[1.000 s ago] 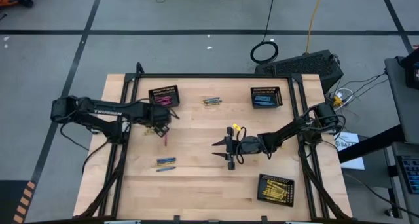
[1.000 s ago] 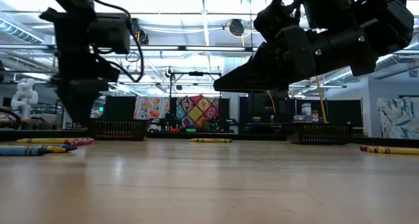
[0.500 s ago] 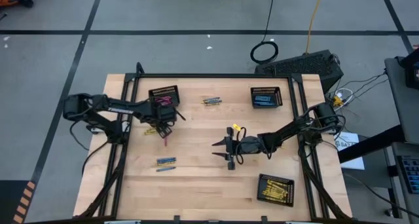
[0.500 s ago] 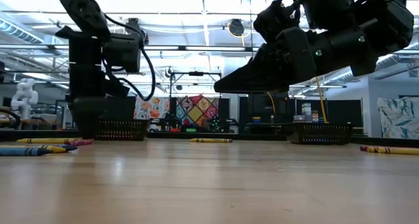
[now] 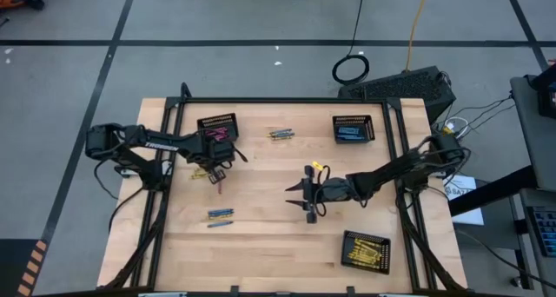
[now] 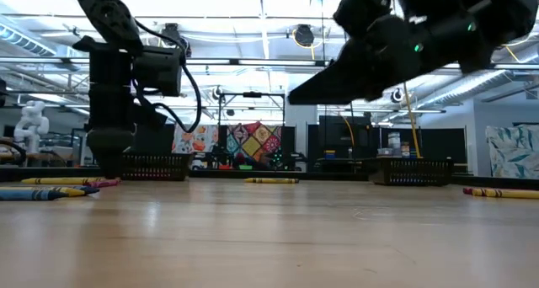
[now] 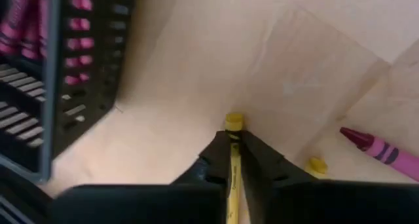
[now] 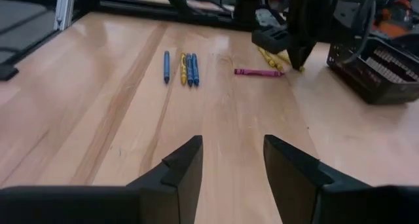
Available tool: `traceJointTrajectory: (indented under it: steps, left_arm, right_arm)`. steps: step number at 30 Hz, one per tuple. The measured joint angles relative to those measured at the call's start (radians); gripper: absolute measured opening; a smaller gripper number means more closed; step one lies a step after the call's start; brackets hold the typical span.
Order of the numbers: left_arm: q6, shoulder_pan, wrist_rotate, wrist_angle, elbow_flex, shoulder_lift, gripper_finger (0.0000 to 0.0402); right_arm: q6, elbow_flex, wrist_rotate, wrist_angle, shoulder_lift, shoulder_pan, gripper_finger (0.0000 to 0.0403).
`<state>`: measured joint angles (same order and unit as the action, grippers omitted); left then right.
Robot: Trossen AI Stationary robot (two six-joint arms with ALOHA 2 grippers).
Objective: Sort crayons
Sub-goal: Put the yellow crayon into the bottom black bin
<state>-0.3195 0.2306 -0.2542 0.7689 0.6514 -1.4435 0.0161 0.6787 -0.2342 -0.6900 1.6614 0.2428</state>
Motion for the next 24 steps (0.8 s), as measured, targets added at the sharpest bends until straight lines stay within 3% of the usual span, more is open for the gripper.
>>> traceJointTrajectory:
  steps: [7, 14, 19, 24]
  left_arm:
    - [0.014, -0.013, -0.018, 0.002, 0.065, 0.022, 0.0006]
    - [0.014, -0.102, -0.045, -0.04, 0.209, 0.063, 0.0001]
    - [0.049, -0.199, -0.002, -0.32, 0.241, 0.068, 0.0]
    - [0.073, -0.298, 0.015, -0.56, 0.24, -0.021, 0.0]
  right_arm:
    - [-0.042, 0.0, 0.0, 0.306, -0.202, 0.0, 0.0146]
    - [-0.047, 0.0, 0.003, 0.346, -0.18, 0.001, 0.0146]
    - [-0.101, -0.001, 0.003, 0.405, -0.17, 0.004, 0.0146]
    - [-0.171, -0.001, 0.001, 0.58, -0.282, 0.028, 0.0146]
